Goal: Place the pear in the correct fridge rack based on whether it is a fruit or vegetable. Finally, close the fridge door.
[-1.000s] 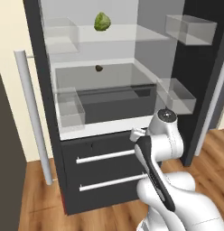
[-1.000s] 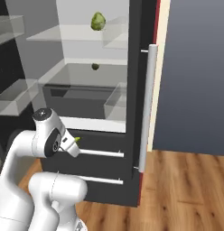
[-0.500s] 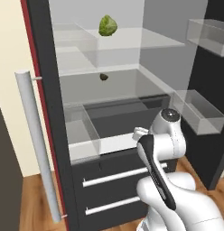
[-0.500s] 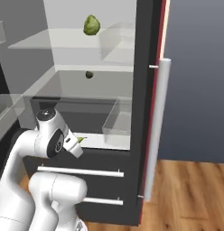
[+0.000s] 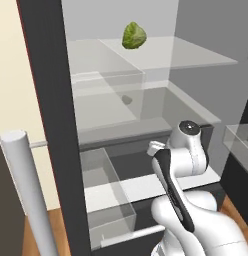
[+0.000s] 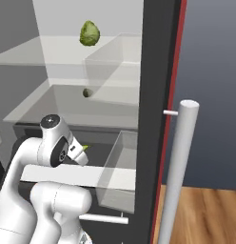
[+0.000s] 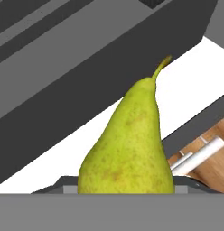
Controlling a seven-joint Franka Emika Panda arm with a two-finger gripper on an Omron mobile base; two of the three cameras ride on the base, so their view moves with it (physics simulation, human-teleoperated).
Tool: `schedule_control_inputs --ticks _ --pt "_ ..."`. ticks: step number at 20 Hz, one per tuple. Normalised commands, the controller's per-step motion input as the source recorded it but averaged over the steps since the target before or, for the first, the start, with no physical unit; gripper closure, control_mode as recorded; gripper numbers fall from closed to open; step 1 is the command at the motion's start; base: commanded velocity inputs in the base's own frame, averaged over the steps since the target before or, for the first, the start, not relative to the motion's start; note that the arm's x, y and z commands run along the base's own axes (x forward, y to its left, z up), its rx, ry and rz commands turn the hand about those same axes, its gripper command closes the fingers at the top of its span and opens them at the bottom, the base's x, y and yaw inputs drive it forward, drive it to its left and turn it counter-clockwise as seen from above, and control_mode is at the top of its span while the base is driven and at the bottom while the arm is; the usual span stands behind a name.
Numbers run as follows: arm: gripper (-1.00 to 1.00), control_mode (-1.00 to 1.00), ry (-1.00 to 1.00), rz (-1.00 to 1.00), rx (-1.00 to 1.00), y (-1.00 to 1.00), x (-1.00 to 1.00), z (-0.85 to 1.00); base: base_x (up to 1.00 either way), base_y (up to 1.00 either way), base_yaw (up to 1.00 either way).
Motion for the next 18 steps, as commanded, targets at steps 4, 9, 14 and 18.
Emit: schedule_control_inputs --ticks 4,9,14,18 --pt "1.00 -1.00 -0.11 0.04 0.02 0.00 0.24 0.09 0.18 0.00 0.04" --pt "1.00 -1.00 -0.24 0.02 0.00 0.00 0.61 0.62 0.00 0.00 0.00" --pt "1.00 -1.00 -0.19 0.00 -0.03 0.00 0.60 0.70 0.00 0.00 0.00" --pt "1.00 -1.00 -0.05 0.00 -0.04 0.02 0.68 0.45 0.00 0.00 0.00"
